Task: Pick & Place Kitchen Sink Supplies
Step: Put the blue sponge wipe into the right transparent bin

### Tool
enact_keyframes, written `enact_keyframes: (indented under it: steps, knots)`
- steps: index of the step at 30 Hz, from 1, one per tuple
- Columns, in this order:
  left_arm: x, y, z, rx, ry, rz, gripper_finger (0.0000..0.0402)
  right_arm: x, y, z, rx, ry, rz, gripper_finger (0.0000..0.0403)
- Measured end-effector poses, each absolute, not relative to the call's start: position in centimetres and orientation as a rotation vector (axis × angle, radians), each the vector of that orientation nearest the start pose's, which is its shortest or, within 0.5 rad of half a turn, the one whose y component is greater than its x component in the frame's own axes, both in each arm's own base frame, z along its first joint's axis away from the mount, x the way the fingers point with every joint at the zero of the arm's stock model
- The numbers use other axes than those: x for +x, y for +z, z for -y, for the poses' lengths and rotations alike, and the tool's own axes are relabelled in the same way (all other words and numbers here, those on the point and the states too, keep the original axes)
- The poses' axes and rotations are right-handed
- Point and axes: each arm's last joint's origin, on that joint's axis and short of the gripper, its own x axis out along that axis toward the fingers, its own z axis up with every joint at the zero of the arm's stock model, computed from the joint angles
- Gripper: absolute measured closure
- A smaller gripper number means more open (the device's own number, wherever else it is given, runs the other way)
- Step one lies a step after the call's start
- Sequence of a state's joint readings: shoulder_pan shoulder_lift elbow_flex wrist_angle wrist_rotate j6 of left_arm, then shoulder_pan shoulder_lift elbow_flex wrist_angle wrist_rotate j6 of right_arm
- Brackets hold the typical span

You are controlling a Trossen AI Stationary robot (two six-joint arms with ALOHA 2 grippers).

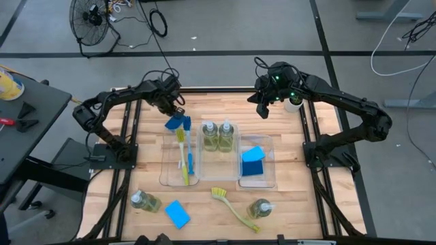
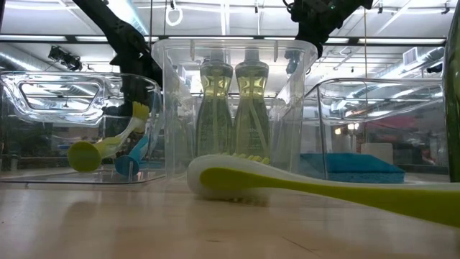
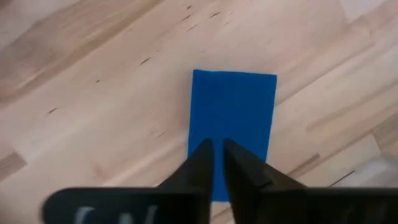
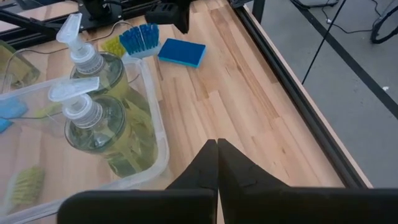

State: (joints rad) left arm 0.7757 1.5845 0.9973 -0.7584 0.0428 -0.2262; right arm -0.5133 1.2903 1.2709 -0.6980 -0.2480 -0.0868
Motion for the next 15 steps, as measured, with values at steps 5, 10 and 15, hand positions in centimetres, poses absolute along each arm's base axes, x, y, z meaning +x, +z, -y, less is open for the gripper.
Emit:
enact_keyframes:
  steps: [5, 10, 15]
  knots:
    - [20.1, 17.6, -19.5, -0.776, 0.794, -1.162, 0.0267, 23.5, 35.0, 12.4, 0.186, -0.218, -0.675, 0.0403]
    - [19.9, 16.6, -19.2, -0.782, 0.803, -1.141, 0.0174, 23.5, 35.0, 12.4, 0.186, -0.218, -0.675, 0.0403]
    - [19.5, 15.4, -18.9, -0.787, 0.81, -1.115, 0.0132, 23.5, 35.0, 12.4, 0.185, -0.219, -0.674, 0.0403]
